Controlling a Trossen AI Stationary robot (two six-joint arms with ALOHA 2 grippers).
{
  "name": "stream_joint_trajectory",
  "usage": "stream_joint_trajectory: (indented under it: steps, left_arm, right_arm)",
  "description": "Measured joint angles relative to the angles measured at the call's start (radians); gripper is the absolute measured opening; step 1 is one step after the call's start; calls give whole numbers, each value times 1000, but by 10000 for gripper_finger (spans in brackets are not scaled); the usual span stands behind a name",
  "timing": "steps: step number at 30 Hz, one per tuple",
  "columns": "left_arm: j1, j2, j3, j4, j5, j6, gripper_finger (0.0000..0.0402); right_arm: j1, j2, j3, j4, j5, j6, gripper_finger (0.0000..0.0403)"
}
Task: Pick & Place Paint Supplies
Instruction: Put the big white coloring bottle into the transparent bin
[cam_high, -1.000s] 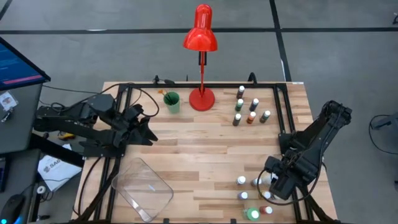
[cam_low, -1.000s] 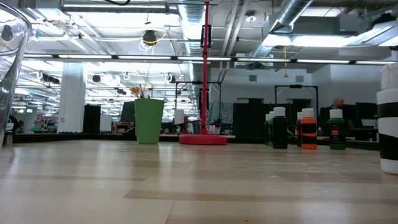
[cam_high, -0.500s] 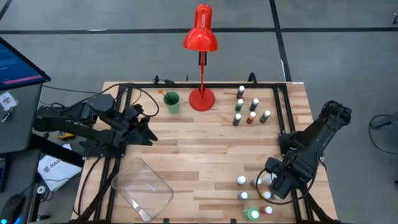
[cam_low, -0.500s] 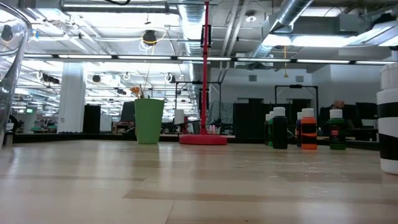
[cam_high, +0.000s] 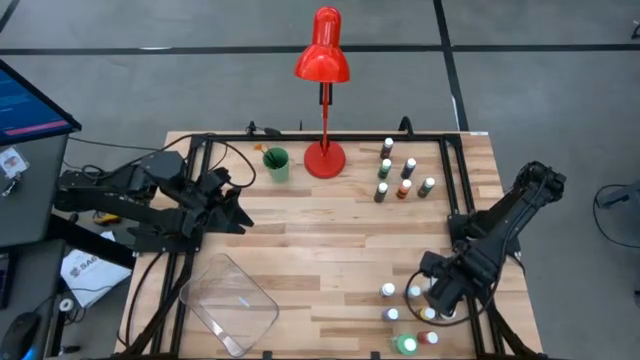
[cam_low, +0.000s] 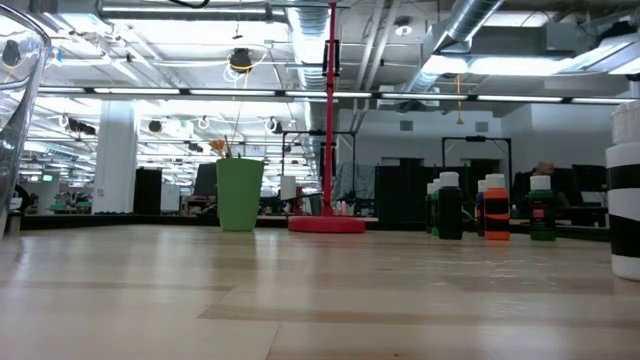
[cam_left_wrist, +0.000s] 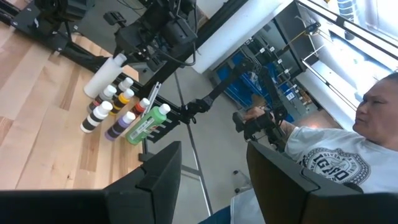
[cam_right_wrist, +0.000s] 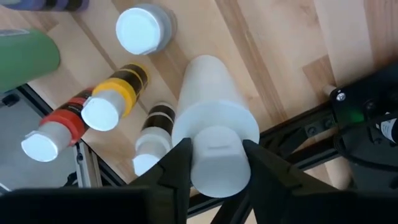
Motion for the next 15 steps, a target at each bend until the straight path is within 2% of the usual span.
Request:
stream_joint_trajectory:
  steps: [9,15]
  left_arm:
    - [0,0,0,0,2,23,175]
    - [0,0,0,0,1,26,175]
  right_arm:
    - [-3,0,0,-44,2,0,112]
    - [-58,-46,-1,-91,18,-28,112]
